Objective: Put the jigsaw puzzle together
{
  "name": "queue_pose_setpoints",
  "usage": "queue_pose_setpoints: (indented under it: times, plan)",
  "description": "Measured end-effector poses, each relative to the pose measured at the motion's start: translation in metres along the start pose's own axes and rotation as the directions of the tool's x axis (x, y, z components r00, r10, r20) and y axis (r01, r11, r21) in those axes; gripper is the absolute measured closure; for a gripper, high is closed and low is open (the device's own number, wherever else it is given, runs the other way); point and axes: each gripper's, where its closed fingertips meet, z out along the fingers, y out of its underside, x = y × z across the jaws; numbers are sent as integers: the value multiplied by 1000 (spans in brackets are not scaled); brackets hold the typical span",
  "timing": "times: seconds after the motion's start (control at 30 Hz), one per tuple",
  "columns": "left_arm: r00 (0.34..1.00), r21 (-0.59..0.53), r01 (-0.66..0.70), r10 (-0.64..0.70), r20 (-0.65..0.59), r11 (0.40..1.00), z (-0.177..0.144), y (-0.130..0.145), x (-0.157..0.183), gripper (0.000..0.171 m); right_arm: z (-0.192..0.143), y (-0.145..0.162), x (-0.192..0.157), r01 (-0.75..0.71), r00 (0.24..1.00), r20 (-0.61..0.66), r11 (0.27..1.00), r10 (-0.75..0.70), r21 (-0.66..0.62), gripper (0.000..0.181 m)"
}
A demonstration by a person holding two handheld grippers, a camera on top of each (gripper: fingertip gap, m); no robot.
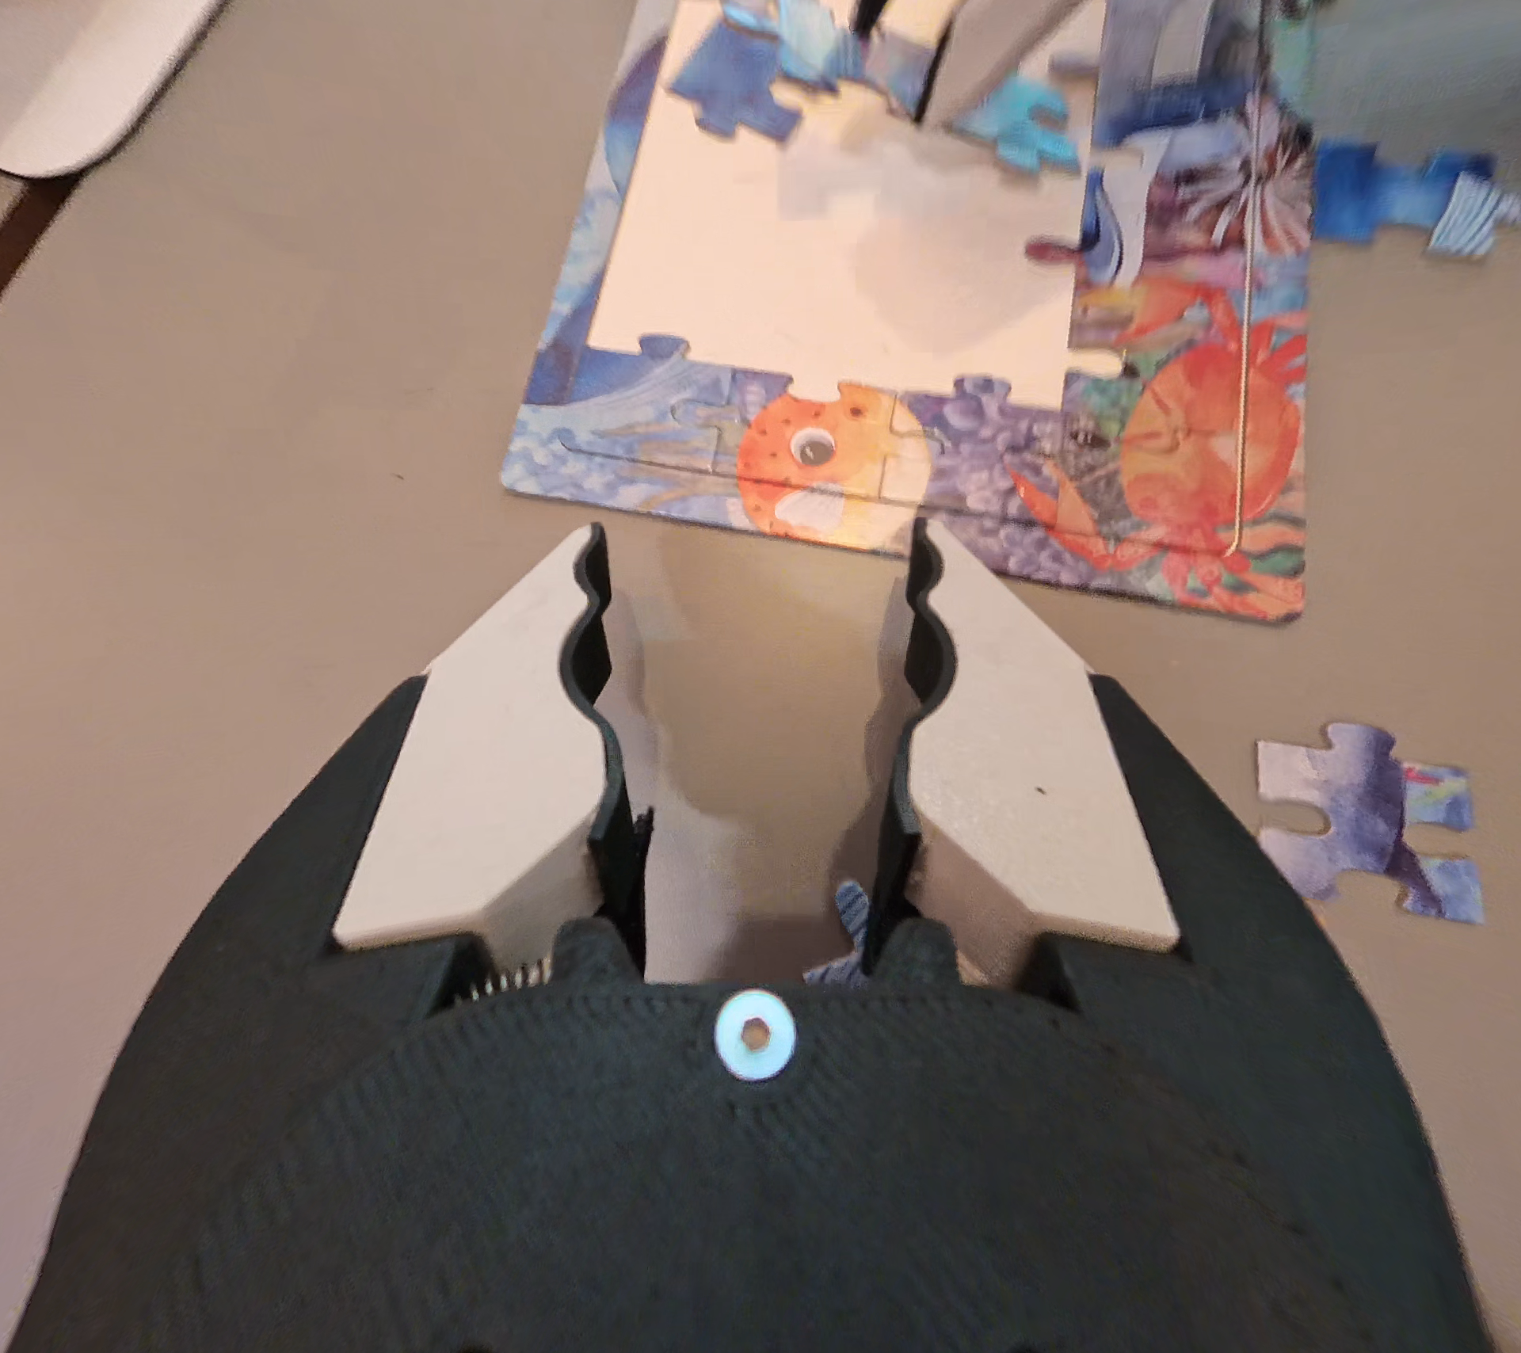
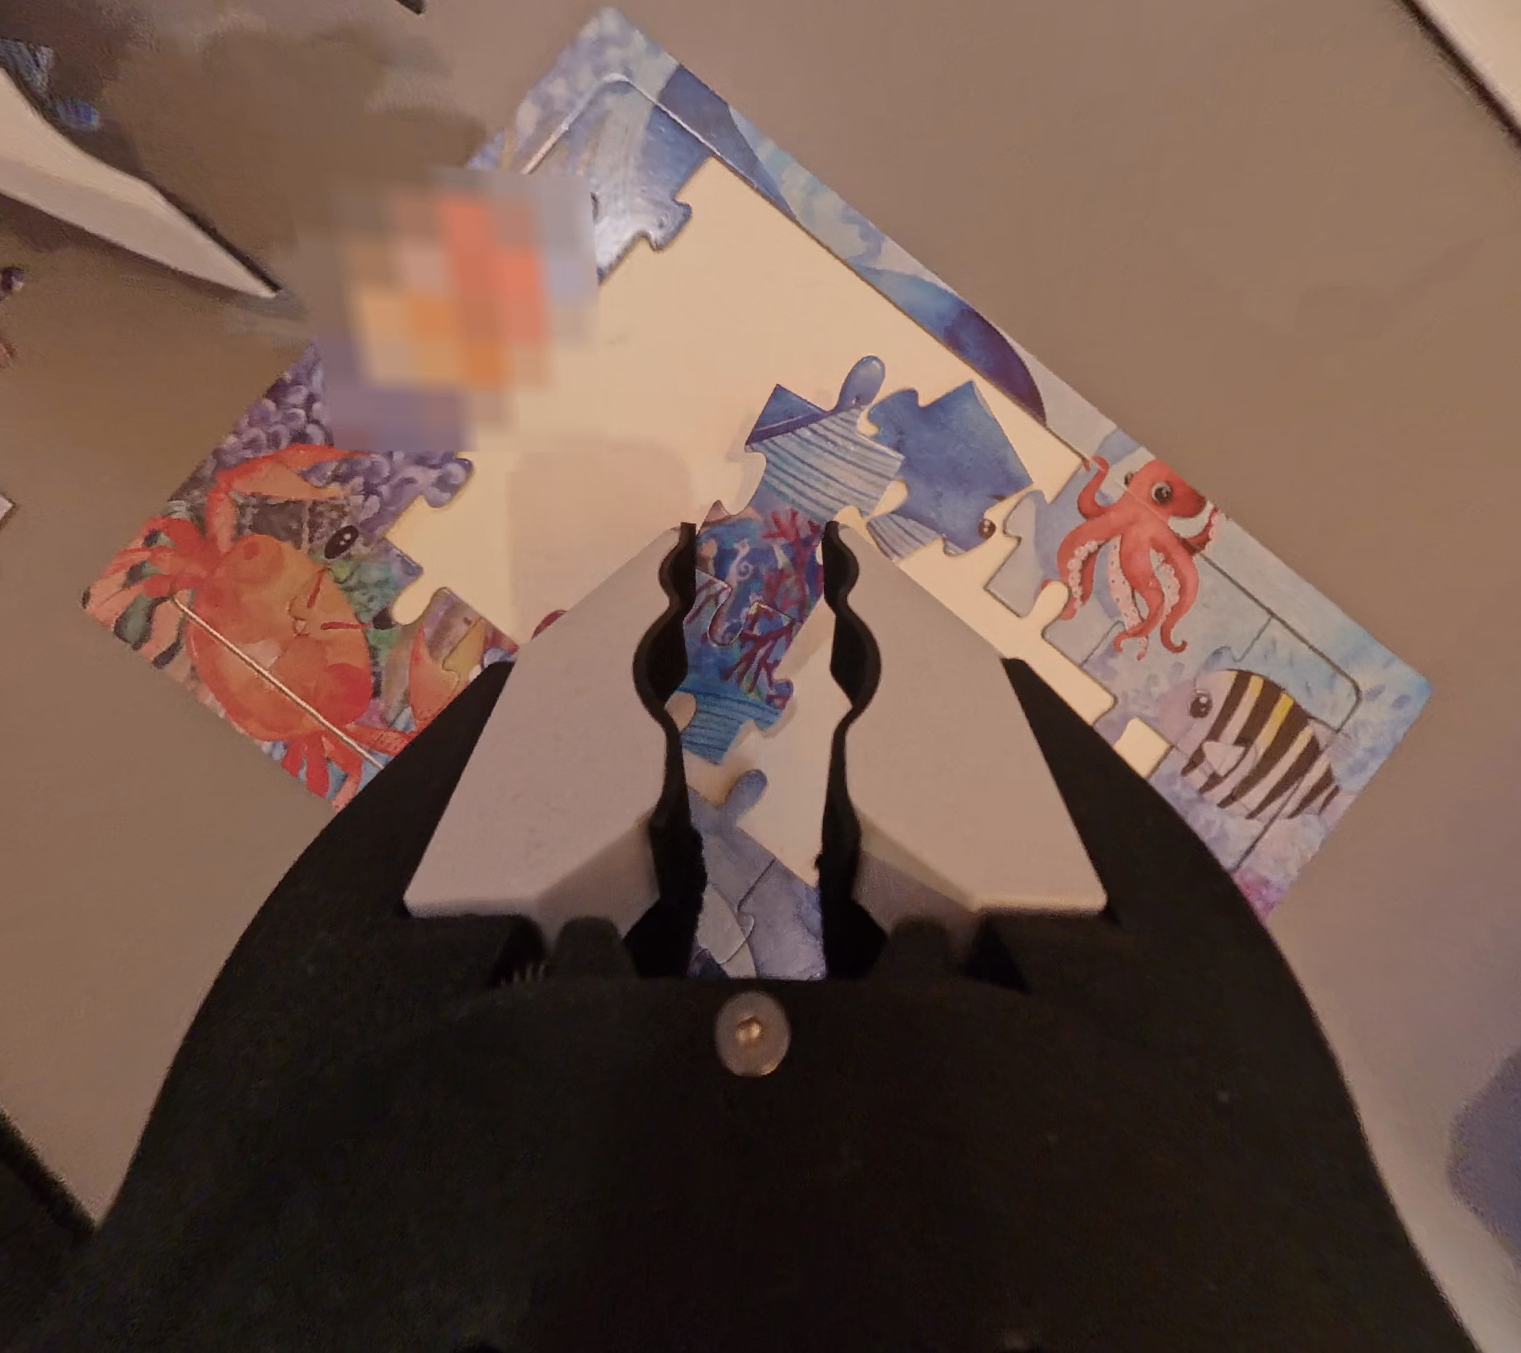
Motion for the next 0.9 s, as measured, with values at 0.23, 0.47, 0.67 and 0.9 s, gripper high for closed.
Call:
queue_pose_setpoints:
  times: [0.23,0.47,0.67,0.9]
  plan:
    - [973,310,220,-186,-137,925,-17,-62,4,120,-25,-37,-33,229,973,-55,964,-223,136,153]
    - [931,365,323,-222,-291,873,-14,-88,26,128,-31,-50,-63,390,919,-120,909,-375,148,153]
    - [905,354,366,-240,-352,861,-13,-89,33,165,-36,-59,-73,458,884,-183,875,-430,157,153]
    - [892,394,404,-260,-369,826,-20,-95,26,171,-54,-68,-70,403,913,-178,877,-367,260,146]
